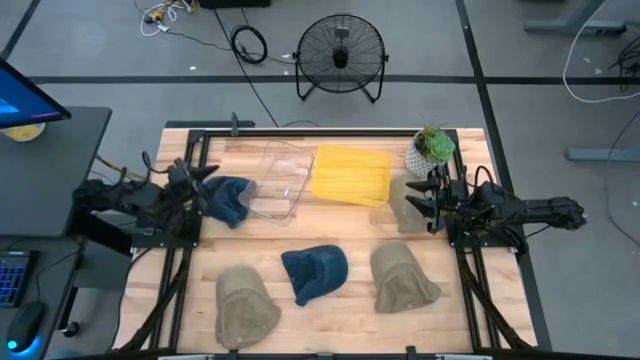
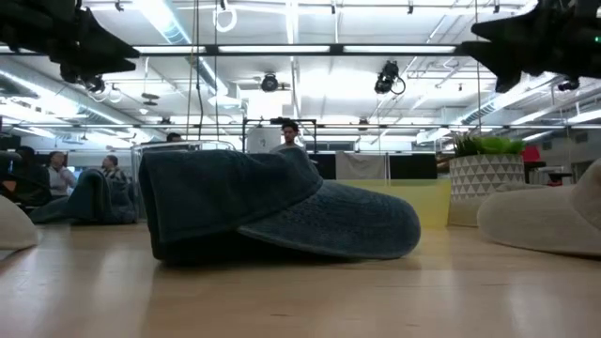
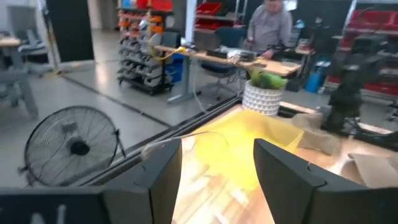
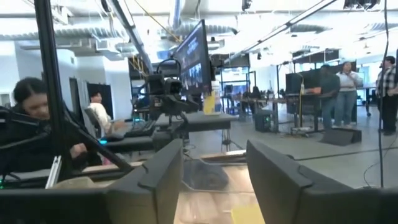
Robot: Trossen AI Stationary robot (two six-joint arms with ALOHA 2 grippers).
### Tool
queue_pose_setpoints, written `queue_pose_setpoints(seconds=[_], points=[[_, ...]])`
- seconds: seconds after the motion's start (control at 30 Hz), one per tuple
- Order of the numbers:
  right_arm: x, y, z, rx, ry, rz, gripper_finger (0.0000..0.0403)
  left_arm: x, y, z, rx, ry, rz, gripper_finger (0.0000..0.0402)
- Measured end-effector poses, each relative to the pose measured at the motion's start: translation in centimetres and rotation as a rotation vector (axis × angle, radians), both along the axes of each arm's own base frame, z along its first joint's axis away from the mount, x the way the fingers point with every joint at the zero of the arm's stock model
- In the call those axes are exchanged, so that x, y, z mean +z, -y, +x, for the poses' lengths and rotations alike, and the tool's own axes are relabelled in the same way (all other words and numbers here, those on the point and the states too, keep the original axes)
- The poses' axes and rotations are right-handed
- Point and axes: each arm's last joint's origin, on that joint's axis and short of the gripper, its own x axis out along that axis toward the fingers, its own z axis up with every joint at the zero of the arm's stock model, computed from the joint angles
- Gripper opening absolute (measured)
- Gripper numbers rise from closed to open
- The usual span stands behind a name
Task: Pick & Place hat
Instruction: Put the top blue cap into the transparent bin
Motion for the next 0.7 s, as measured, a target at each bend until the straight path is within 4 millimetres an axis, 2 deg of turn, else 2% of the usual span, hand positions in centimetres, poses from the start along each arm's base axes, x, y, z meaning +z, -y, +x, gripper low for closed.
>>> queue_pose_setpoints(seconds=[0.17, 0.37, 0.53, 0.7], points=[[2.8, 0.0, 0.9, -0.002, -0.042, 0.001, 0.0185, 0.4, -0.2, 0.4, 0.062, -0.088, -0.034, 0.0196], [6.2, 0.6, 3.5, -0.077, -0.260, 0.041, 0.0185, 0.7, -0.4, 2.0, 0.138, -0.179, -0.129, 0.0195], [7.6, 1.5, 6.1, -0.200, -0.460, 0.043, 0.0185, 0.8, -1.0, 3.1, 0.242, -0.289, -0.235, 0.0195], [8.6, 2.4, 8.9, -0.234, -0.533, 0.006, 0.0185, 0.6, -2.2, 4.5, 0.335, -0.386, -0.344, 0.0195]])
